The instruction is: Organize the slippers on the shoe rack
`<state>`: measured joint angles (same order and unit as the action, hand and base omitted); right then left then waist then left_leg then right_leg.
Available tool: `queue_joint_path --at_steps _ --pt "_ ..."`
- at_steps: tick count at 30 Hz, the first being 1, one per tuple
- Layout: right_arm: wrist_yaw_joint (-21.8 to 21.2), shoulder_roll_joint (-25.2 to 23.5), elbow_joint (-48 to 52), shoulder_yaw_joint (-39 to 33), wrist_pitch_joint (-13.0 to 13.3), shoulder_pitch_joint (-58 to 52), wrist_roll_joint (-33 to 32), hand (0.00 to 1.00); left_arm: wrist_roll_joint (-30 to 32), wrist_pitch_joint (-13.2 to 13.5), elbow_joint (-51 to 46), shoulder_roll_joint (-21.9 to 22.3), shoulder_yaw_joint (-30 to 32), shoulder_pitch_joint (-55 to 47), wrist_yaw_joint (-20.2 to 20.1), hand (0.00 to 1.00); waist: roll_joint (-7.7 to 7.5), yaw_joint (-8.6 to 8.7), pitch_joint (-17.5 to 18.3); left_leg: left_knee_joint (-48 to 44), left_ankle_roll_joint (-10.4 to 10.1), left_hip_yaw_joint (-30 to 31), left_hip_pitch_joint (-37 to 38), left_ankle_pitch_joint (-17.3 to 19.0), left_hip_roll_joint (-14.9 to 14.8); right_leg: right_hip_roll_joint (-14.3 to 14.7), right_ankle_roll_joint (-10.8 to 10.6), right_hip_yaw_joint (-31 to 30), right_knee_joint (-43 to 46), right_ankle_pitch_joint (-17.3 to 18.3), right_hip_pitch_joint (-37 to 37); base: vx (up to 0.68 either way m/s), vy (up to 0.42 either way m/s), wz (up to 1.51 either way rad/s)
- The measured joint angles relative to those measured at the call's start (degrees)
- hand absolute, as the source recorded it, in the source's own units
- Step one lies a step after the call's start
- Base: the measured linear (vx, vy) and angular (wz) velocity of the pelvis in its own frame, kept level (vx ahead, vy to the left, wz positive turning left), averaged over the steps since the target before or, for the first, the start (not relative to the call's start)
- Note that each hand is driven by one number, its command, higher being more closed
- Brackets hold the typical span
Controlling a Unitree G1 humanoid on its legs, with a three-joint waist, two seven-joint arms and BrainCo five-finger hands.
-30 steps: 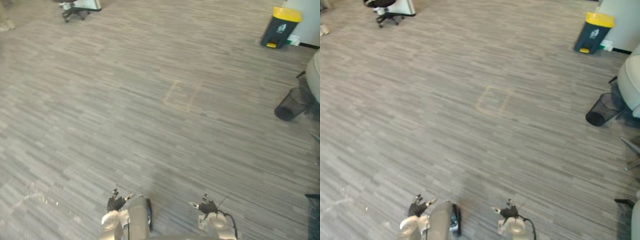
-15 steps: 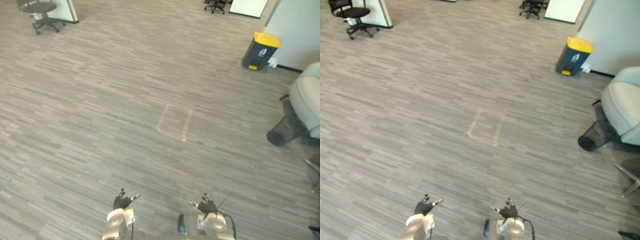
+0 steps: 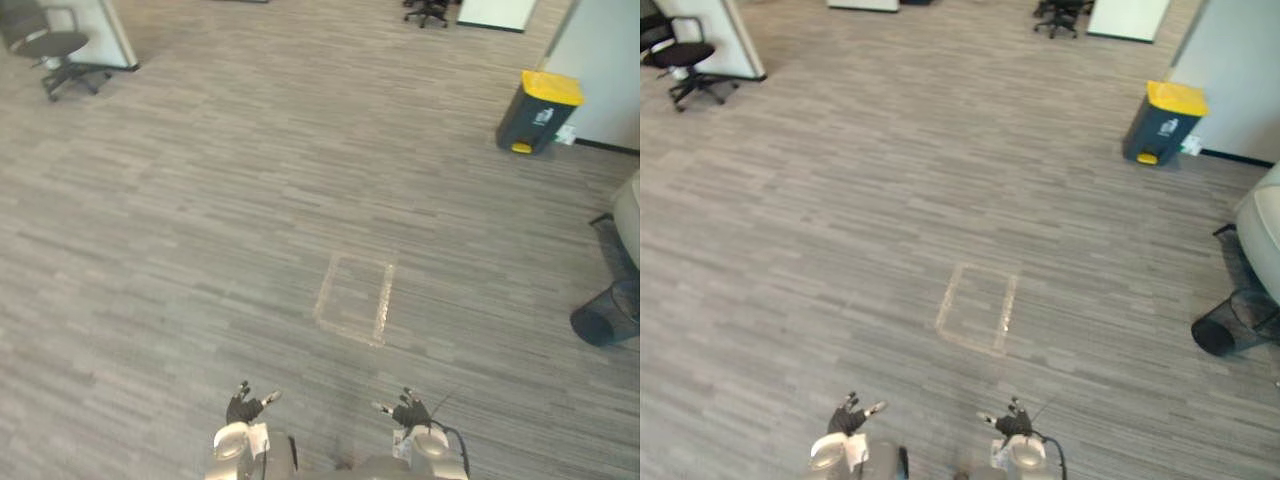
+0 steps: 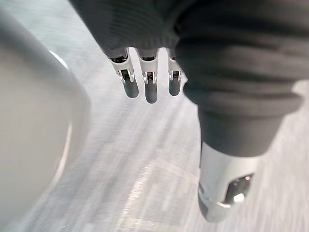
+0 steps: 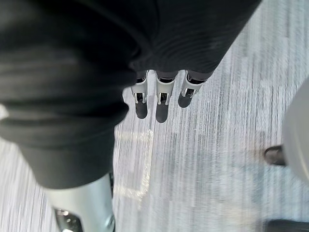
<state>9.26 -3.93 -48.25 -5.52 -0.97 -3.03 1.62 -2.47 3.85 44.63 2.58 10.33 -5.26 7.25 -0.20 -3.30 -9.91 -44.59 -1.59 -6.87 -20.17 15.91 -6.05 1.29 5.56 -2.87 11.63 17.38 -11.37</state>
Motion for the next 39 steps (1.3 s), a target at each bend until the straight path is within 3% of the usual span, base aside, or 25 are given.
queue_joint_path --at_steps 1,2,3,4,5,6,7,8,10,11,14,17,19,20,22,24,25,26,28,31,34,36,37,38,39 --pt "0.08 0.01 0.01 -0.02 -0.01 0.0 0.0 0.0 -0.02 0.31 -0.15 0.04 -0.01 0.0 0.01 0.0 -0.17 -0.12 -0.05 4.49 -0.56 0.45 -0.56 -0.51 0.6 -0.87 -0.84 -1.24 -0.15 0.7 -0.97 0.81 0.438 -1.23" --pt "0.09 -0.08 -0.09 -0.06 -0.01 -0.31 0.03 0.0 -0.04 0.82 -0.19 0.26 0.02 -0.28 0.08 0.0 0.29 -0.56 0.29 15.99 -1.39 3.77 -1.17 -3.4 1.48 -2.02 -2.26 -4.51 -0.02 3.41 -3.01 0.71 0.419 -1.23" --pt "-0.04 -0.03 -0.47 0.23 -0.13 -0.67 0.06 0.0 -0.07 0.92 -0.4 0.23 0.07 -0.57 0.11 0.0 0.01 -0.99 0.64 14.53 -1.59 4.4 -1.58 -7.77 1.59 -2.92 -2.86 -6.47 0.39 5.67 -4.31 0.72 0.453 -1.13" --pt "-0.17 -0.02 -0.91 0.66 -0.23 -0.68 0.06 0.0 -0.07 0.92 -0.44 -0.14 0.15 -0.66 0.11 0.0 -0.11 -1.07 1.24 12.97 -1.35 4.15 -1.79 -8.25 2.06 -3.35 -3.71 -7.51 0.77 6.43 -4.53 0.52 0.326 -0.82" --pt "-0.33 -0.03 -1.98 1.23 -0.37 -1.09 0.14 0.0 -0.03 0.84 -0.01 -1.71 0.66 -0.47 0.1 0.0 -2.66 -0.79 2.66 9.44 0.1 1.09 -2.0 -3.27 3.15 -6.06 -4.53 -9.94 3.5 6.84 -3.64 0.64 0.387 -0.83" --pt "-0.27 -0.03 -1.92 1.15 -0.29 -1.56 0.27 0.0 0.02 0.74 0.66 -1.96 1.93 -0.49 0.26 0.0 -3.87 -0.35 3.51 7.62 1.66 -1.43 -1.09 -0.69 3.1 -6.93 -6.34 -11.96 9.74 5.69 -0.94 0.63 0.37 -0.79" --pt "-0.25 -0.03 -1.94 1.18 -0.29 -1.58 0.37 0.0 0.03 0.74 0.91 -2.06 2.19 -0.4 0.26 0.0 -4.12 -0.35 3.5 7.39 1.95 -2.13 -0.52 0.22 3.1 -7.04 -6.97 -12.28 12.17 5.15 0.03 0.71 0.451 -0.93" --pt "-0.41 0.0 -2.02 1.21 -0.31 -1.72 0.67 0.0 0.07 0.69 2.26 -2.89 2.23 0.3 0.27 0.0 -4.74 -0.3 2.95 8.65 3.71 -4.81 4.11 2.15 3.86 -7.51 -11.96 -12.26 27.84 1.13 6.12 0.46 0.304 -0.65" --pt "-0.57 0.03 -2.07 0.88 -0.27 -1.84 0.68 0.0 0.06 0.21 3.73 -2.83 2.18 0.71 0.29 0.0 -4.49 -0.15 2.65 12.02 4.1 -5.56 9.45 2.44 4.94 -7.7 -13.04 -10.07 37.23 0.65 10.44 0.5 0.322 -0.77" --pt "-0.79 0.11 -1.24 0.35 0.17 -1.85 0.72 0.0 0.06 -0.04 4.74 -2.21 2.04 1.17 0.29 0.0 -3.17 0.14 2.09 17.61 4.21 -6.51 16.04 2.5 5.48 -7.22 -12.18 -5.8 43.15 1.09 14.77 0.47 0.296 -0.78" --pt "-0.89 0.02 0.46 0.05 0.81 -1.84 0.77 0.0 0.06 -0.47 6.02 -1.22 0.43 2.56 0.23 0.0 -2.39 0.71 1.92 25.6 4.38 -7.94 23.99 2.64 6.21 -6.06 -9.66 5.36 44.94 2.6 23.86 0.4 0.239 -0.37" --pt "-1.03 0.49 1.42 -2.18 1.02 -1.36 0.77 0.0 0.06 -0.83 6.88 -0.61 -0.95 3.42 0.05 0.0 -2.52 1.17 1.41 32.79 3.74 -9.89 31.49 2.88 7.47 -5.45 -6.21 19.65 28.98 1.42 29.65 0.39 0.145 -0.14" --pt "-1.37 0.48 1.36 -3.37 1.09 -1.34 0.83 0.0 0.08 -0.82 7.01 -0.7 -1.53 3.37 -0.15 0.0 -2.61 1.38 1.42 34.85 2.5 -9.75 34.51 3.58 8.33 -3.79 -3.46 21.76 19.62 -2.82 29.98 0.47 0.097 0.03" --pt "-1.37 0.49 1.37 -3.84 1.07 -1.45 0.85 0.0 0.15 -0.83 7.29 -0.57 -1.58 3.2 -0.29 0.0 -2.82 1.78 1.57 35.04 1.5 -8.8 36.49 4.15 9.15 -2.93 2.56 20.81 16.13 -9.54 29.35 0.54 0.035 0.24" --pt "-1.43 0.61 1.31 -4.73 0.86 -0.99 0.91 0.0 0.26 -0.87 7.86 0.24 -1.24 3.28 -0.66 0.0 -1.18 2.25 2.35 31.63 0.59 -7.18 35.92 3.86 7.47 -2.24 3.84 21.65 15.58 -8.17 28.01 0.65 -0.015 0.16" --pt "-1.48 0.68 1.41 -4.68 0.95 -0.37 0.89 0.0 1.2 -0.92 7.88 0.64 -0.57 3.14 -0.94 0.0 0.38 2.89 1.54 18.81 -0.16 -6.75 31.28 2.45 5.92 -1.08 3.38 21.27 13.38 -6.86 25.09 0.55 -0.049 -0.09" --pt "-1.47 0.9 1.47 -3.63 0.86 -0.09 0.84 0.0 1.31 -1.02 7.88 0.84 -0.18 2.85 -0.99 0.0 1.23 3.16 0.96 6.6 -0.3 -6.62 26.84 -1.48 3.93 -0.14 3.36 20.37 11.08 -6.49 21.91 0.58 0.007 -0.42" --pt "-1.47 1.12 1.17 -2.28 0.66 -0.19 0.68 0.0 1.38 -0.95 7.26 0.51 -0.18 2.43 -1.03 0.0 1.34 2.96 0.6 -6.42 0.4 -6.42 21.64 -1.68 1.03 0.82 3.38 18.51 8.85 -5.43 17.71 0.48 0.023 -0.51" --pt "-1.42 1.07 -0.48 -0.69 0.46 0.09 0.6 0.0 1.37 -0.82 5.65 0.12 -0.16 2.13 -1.04 0.0 0.36 2.4 -0.03 -13.43 1.81 -6.42 16.85 -0.69 -0.73 1.1 3.17 14.92 7.54 -3.78 12.81 0.44 0.032 -0.79" --pt "-1.4 0.81 -1.93 -0.03 0.25 0.37 0.58 0.0 1.32 -0.42 4.04 0.43 0.07 1.81 -1.05 0.0 -0.03 0.82 0.06 -8.06 1.05 -4.72 11.72 1.41 -2.24 0.58 2.22 9.31 6.59 -3.15 9.37 0.41 0.116 -1.27" --pt "-1.23 0.32 -2.3 -0.48 0.06 0.83 0.53 0.0 1.28 -0.2 3.89 0.98 0.45 2.02 -1.26 0.0 -0.28 0.48 -0.12 6.78 0.63 2.92 7.89 1.98 1.27 -1.78 0.25 2.75 5.87 -2.06 6.22 0.41 0.251 -1.08" --pt "-0.72 0.27 -2.53 -0.43 -0.1 0.59 0.53 0.0 1.09 0.68 4.42 1.18 0.35 2.09 -1.33 0.0 0.55 0.33 0.33 18.46 -1.09 13.21 6.75 -2.17 3.99 -2.57 -3.87 -1.84 4.93 0.56 4.44 0.4 0.352 -0.9" --pt "-0.67 0.32 -2.53 -0.32 -0.13 0.56 0.53 0.0 1.09 0.77 4.62 1.19 0.41 1.96 -1.31 0.0 1.19 0.32 0.53 19.86 -0.9 14.54 6.61 -3.21 3.66 -2.09 -4.49 -2.74 4.92 1.19 4.27 0.37 0.388 -1.0" --pt "-0.62 0.43 -3.05 0.01 -0.2 0.73 0.54 0.0 0.57 0.78 5.01 0.97 1.17 1.92 -1.31 0.0 1.93 0.12 0.73 17.96 -3.4 14.53 6.49 -5.73 3.13 -1.49 -6.08 -5.52 6.17 3.22 3.81 0.3 0.315 -0.77" --pt "-0.76 0.42 -3.22 1.1 -0.34 0.69 0.58 0.0 0.54 0.81 5.25 0.46 2.09 2.05 -1.14 0.0 1.03 0.03 0.82 17.2 -2.16 12.47 6.8 -4.56 3.72 -2.5 -6.26 -7.76 6.77 3.44 3.95 0.35 0.369 -0.95"
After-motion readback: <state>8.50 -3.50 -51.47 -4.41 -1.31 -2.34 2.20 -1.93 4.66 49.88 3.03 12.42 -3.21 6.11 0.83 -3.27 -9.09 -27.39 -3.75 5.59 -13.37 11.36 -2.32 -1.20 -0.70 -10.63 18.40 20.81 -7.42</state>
